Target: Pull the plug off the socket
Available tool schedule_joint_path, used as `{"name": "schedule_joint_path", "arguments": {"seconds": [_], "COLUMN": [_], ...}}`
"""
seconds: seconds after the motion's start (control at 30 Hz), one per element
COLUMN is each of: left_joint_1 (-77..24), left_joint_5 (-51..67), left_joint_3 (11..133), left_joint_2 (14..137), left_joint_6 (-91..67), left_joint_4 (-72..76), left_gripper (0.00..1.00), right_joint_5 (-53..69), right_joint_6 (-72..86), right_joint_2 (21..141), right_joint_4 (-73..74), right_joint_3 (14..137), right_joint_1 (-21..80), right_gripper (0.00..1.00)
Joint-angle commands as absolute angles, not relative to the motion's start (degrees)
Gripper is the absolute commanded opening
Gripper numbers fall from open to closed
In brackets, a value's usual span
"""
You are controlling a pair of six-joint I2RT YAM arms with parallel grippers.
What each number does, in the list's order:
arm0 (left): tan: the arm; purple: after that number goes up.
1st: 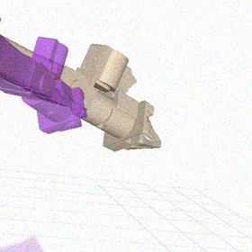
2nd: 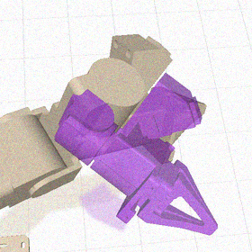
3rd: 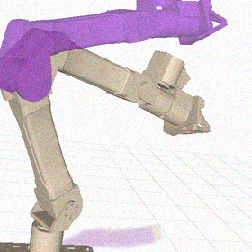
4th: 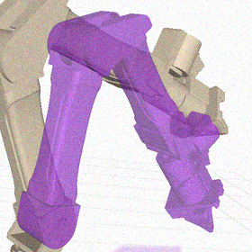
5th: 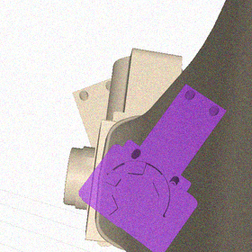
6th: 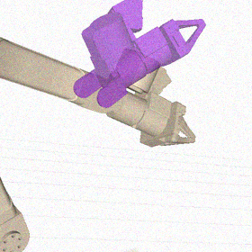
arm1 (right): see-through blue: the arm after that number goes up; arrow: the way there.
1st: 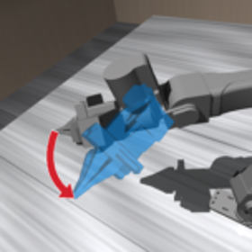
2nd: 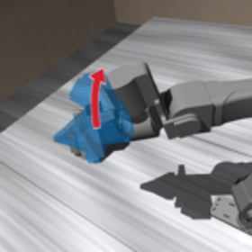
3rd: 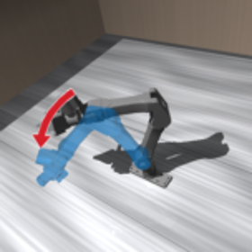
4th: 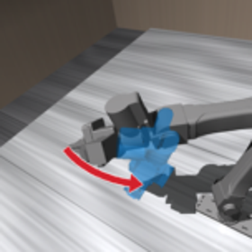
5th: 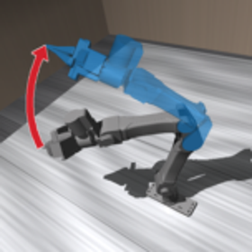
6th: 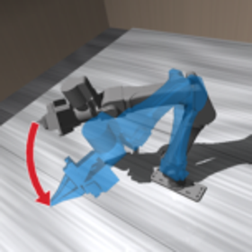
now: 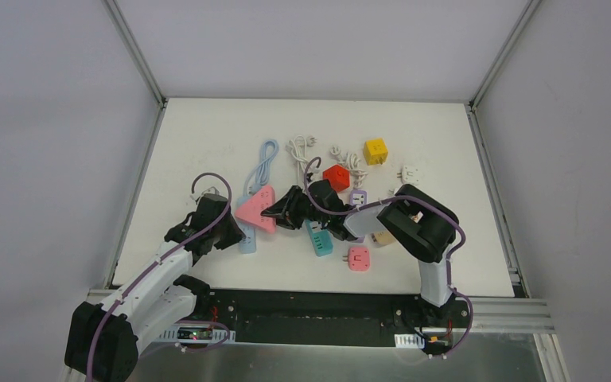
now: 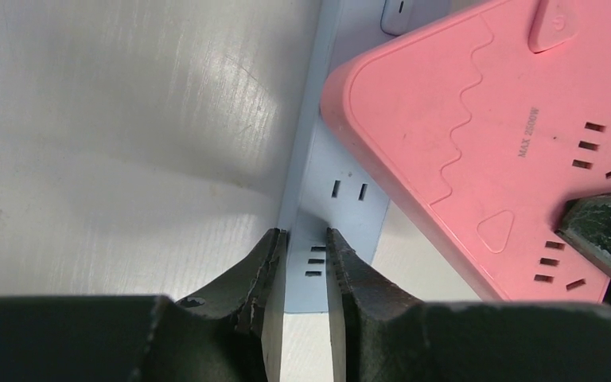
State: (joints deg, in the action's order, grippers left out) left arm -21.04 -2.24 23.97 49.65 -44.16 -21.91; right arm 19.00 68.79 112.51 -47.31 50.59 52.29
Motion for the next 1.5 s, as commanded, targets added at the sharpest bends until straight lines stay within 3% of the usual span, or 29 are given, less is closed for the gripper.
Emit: {"name": "schedule_joint_path", "arguments": {"seconds": [0.0,0.3,0.73,1.2,1.47], "left_joint_1": [-21.6,-21.6,-21.6,-21.6,-21.6], "left_joint_5": [-4.3,-4.3,-3.7,-2.9,-2.7], "left_joint_3": [22.2,22.2,22.1,21.9,22.0], "left_joint_2": [51.6,52.3,52.4,53.6,53.5], "left_joint_6": [-43.4,-43.6,-43.4,-43.6,-43.6], "left_joint_4": [-26.3,-25.9,-25.8,-24.7,-24.8], "left_gripper": [0.16,0.15,0.15,0.15,0.15], "right_joint_5": [23.9,23.1,22.9,19.6,20.3], "right_joint_6": [68.5,59.6,78.6,61.0,75.6], "right_joint_2": [108.6,105.3,110.1,106.5,107.4], "right_joint_4": [-52.4,-54.1,-50.4,-51.5,-49.7], "right_joint_3": [52.6,50.7,52.0,49.2,50.1], "right_joint_1": [53.1,54.3,53.2,54.7,53.3], "right_gripper": [0.0,0.0,0.0,0.0,0.0]}}
